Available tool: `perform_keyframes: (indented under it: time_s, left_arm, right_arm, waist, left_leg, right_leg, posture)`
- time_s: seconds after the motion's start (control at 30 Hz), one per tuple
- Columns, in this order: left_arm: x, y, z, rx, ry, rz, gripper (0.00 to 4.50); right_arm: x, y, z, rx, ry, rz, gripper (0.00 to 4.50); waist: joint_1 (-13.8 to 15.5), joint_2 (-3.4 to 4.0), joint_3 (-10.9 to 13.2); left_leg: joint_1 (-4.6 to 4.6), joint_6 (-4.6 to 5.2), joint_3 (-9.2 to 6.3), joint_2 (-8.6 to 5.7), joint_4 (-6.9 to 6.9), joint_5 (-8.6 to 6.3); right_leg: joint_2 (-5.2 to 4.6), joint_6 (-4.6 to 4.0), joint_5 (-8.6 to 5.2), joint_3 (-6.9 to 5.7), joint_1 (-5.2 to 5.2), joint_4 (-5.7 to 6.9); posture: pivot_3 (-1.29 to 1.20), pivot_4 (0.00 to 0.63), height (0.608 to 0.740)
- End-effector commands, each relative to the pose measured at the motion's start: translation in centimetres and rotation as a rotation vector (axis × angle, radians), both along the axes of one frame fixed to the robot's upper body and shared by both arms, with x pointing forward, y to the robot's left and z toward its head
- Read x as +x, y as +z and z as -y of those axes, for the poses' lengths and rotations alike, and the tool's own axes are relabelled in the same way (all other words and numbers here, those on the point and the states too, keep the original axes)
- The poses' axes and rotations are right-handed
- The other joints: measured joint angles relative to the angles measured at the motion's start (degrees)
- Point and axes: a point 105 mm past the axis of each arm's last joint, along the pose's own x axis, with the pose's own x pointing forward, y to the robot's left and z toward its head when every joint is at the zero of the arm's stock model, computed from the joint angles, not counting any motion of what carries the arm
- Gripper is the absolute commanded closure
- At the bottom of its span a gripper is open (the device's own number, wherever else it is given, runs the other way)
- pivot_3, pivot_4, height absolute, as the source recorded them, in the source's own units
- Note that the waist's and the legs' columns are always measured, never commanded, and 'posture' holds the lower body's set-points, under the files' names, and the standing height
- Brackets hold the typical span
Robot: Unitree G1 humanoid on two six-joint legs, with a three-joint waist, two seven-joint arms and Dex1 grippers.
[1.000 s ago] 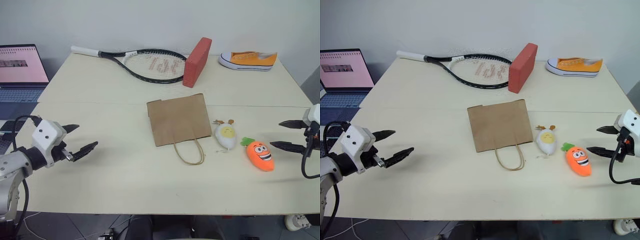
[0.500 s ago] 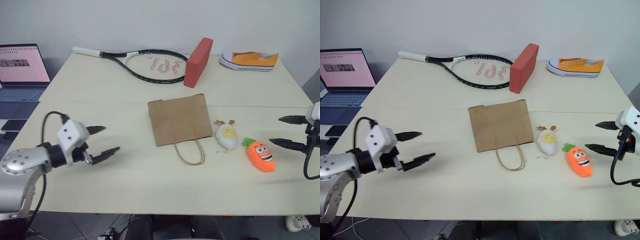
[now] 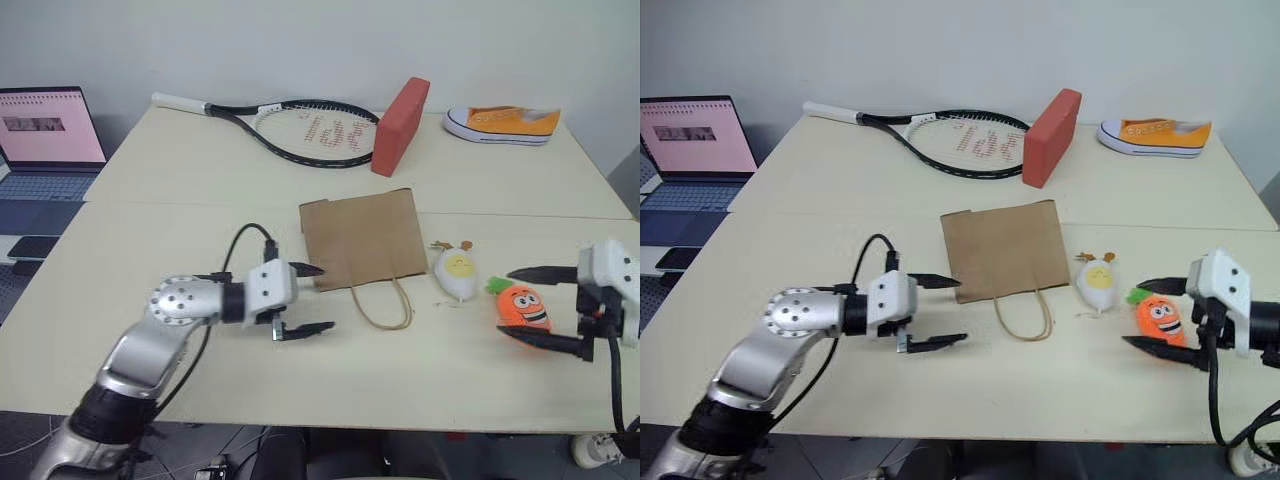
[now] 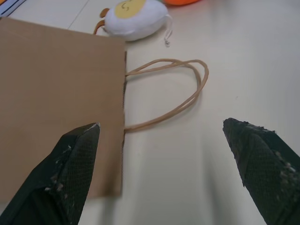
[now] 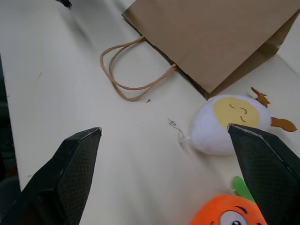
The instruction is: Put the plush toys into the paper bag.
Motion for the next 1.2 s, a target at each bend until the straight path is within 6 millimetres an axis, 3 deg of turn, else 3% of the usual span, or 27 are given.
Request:
perform_keyframes:
  time_s: [0.03,0.2,0.43,0.83,1.2]
  left_arm:
    - [0.2,-0.4,1.9,0.015,-0.062,0.057,0.02]
    - [1.6,-1.1,5.0,-0.024,-0.087,0.105,0.02]
    - [2.3,-1.8,6.6,-0.058,-0.101,0.126,0.02]
    - [0.8,-1.8,7.1,-0.096,-0.195,0.057,0.02]
    - [2.2,-2.4,7.6,-0.081,-0.158,0.102,0.02]
  right_arm:
    - [-0.6,0.8,-0.7,0.003,-0.001,0.028,0.0]
    - [-1.3,0.3,-1.7,0.022,-0.004,0.004,0.0]
    - [-1.5,0.3,-1.9,0.033,-0.018,0.003,0.0]
    - [-2.7,0.6,-2.1,0.075,-0.003,-0.064,0.0]
    - [-2.7,0.1,-2.3,0.068,0.002,-0.056,0.0]
  waist:
    - [-0.1,0.0,0.0]
    - [0.2,0.0,0.0]
    - [0.1,-0.01,0.0]
    - [0.1,-0.01,0.0]
    - [0.2,-0.02,0.0]
  left_leg:
    - [-0.03,0.0,0.0,0.01,0.04,0.0]
    - [-0.22,0.01,-0.1,0.0,0.42,0.0]
    - [-0.28,0.01,-0.12,0.0,0.57,0.0]
    - [-0.3,0.02,-0.16,-0.02,0.54,-0.01]
    - [-0.31,0.02,-0.16,-0.02,0.56,-0.01]
  right_leg:
    - [0.01,0.0,0.0,0.0,0.0,0.0]
    - [0.07,-0.02,-0.01,0.02,0.02,-0.02]
    - [0.1,-0.01,0.01,0.09,0.05,-0.06]
    - [0.11,0.03,0.05,0.09,0.05,-0.06]
    - [0.12,0.03,0.04,0.09,0.06,-0.07]
  posture:
    - [0.0,0.15,0.74]
    - [0.0,0.15,0.74]
    - [0.0,0.15,0.74]
    - [0.0,0.15,0.74]
    - [0.0,0.15,0.74]
